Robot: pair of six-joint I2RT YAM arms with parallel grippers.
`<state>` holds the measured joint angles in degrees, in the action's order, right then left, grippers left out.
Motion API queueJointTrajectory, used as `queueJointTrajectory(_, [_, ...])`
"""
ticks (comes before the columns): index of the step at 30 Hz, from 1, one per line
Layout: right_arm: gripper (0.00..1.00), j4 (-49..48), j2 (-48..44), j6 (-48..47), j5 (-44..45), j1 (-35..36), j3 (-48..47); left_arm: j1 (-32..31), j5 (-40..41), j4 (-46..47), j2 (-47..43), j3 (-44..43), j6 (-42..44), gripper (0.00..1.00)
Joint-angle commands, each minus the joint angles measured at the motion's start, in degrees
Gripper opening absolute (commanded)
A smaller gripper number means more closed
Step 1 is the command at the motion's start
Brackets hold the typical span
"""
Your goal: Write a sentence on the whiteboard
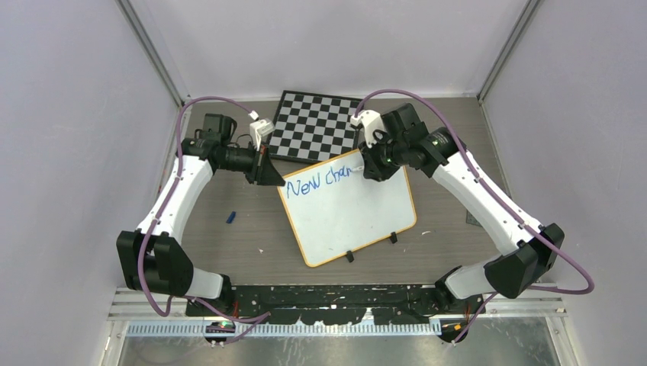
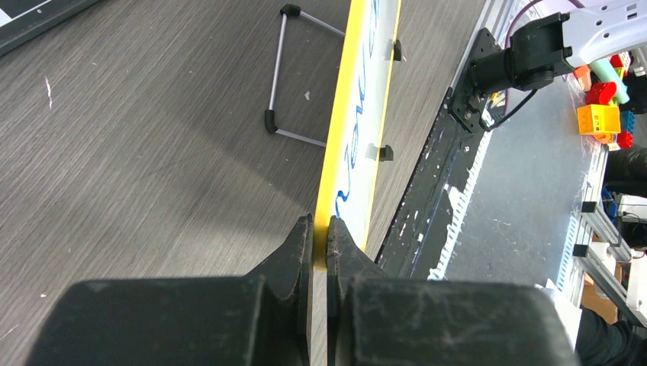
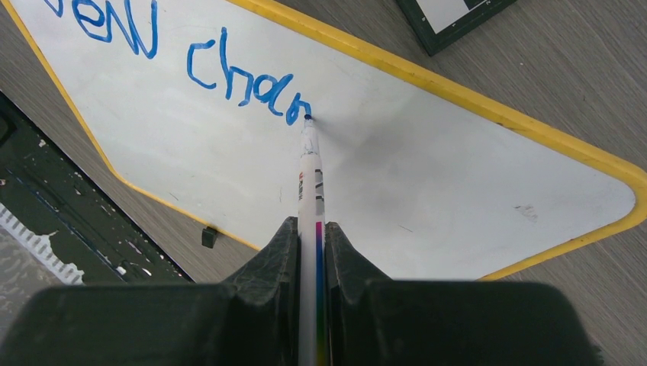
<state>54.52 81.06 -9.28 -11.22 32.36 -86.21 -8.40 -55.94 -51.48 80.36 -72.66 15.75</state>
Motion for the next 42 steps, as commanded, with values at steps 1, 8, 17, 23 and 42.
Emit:
queueJointTrajectory(1, [0.0,-0.4,-1.9,0.4,-0.5,-0.3,0.7,-2.0,2.3,-0.9,1.1,0.4,2.0,0.0])
queueJointTrajectory(8, [0.0,0.8,-2.8,0.8,-1.2,-0.4,-2.0,-2.1,2.3,-1.0,1.3,0.2,2.1,0.0])
queueJointTrajectory(17, [0.0,0.8,-2.7,1.2,-0.8,-2.6,-3.7,-2.2,2.3,-1.0,1.1,0.0,2.0,0.0])
queueJointTrajectory(23, [0.0,-0.4,-2.3,1.2,0.1,-2.8,-3.8,-2.2,2.4,-1.0,1.1,0.0,2.0,0.0])
queueJointTrajectory(42, [0.0,-1.3,-0.3,1.6,-3.3,-2.5,-1.9,-2.3,2.7,-1.1,1.0,0.2,2.3,0.0])
